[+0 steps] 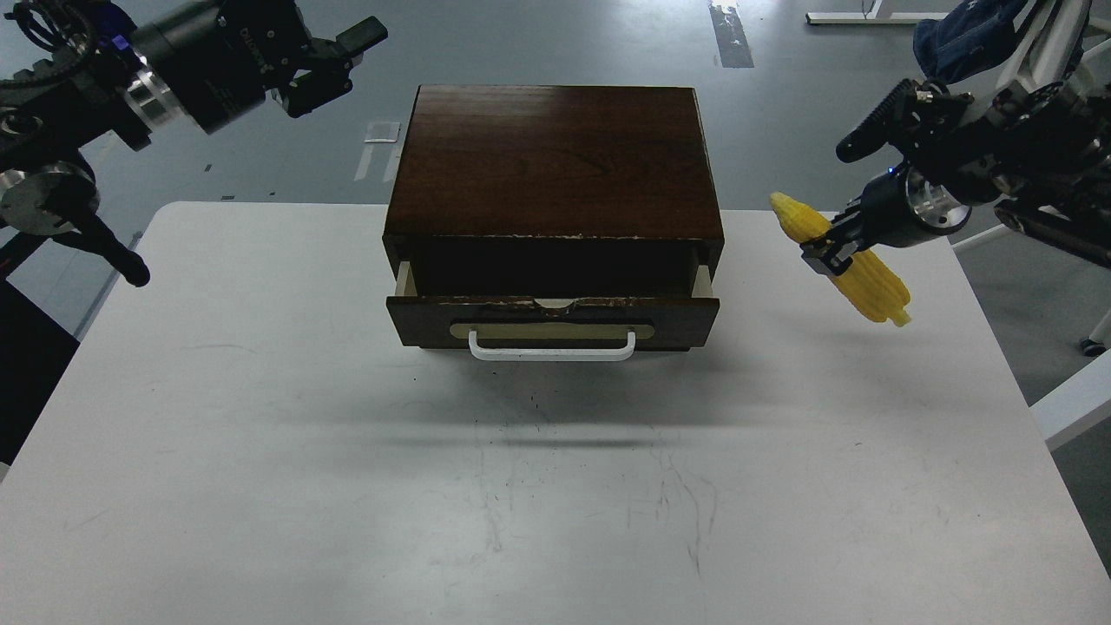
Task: Put corn in drawer with both arms
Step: 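Carry the corn with the right gripper over the open drawer, then lower the corn into the drawer and open the right gripper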
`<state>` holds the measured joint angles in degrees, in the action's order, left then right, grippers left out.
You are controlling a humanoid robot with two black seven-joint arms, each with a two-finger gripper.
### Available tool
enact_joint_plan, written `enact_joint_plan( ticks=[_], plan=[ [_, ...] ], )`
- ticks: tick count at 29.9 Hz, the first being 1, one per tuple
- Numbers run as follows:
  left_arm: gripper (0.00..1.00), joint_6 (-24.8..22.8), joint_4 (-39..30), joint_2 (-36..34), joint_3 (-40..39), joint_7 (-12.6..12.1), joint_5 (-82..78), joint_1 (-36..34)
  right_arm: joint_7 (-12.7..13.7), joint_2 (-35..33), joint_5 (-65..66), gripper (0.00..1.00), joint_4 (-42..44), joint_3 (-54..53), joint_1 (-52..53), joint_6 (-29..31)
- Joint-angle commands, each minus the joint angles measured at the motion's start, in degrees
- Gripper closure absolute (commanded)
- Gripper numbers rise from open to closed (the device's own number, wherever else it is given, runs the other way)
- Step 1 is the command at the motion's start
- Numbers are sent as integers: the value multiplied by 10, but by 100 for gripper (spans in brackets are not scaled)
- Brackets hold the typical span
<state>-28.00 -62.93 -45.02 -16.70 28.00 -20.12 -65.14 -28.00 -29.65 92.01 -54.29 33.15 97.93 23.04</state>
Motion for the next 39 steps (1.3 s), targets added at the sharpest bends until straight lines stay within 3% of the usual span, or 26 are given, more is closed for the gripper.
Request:
enact_joint_plan(
  ticks=[1, 11, 19, 26, 39],
  plan=[
    [1, 0, -1, -2, 0, 0, 0, -1, 0, 19, 0, 100, -40, -2, 75, 0],
    [1, 0, -5, -17, -2, 0, 0, -2, 0, 169, 0, 100, -85, -3, 163, -4],
    [1, 0, -6, -30, -2, 0, 0, -2, 0, 279, 0, 100, -79, -2, 160, -7],
    [1, 0, -17, -46, -2, 0, 0, -1, 0, 296, 1, 100, -63, 2, 148, -41],
    [1, 0, -19, -47, -2, 0, 0, -1, 0, 296, 5, 100, -62, 8, 148, -43]
  ],
)
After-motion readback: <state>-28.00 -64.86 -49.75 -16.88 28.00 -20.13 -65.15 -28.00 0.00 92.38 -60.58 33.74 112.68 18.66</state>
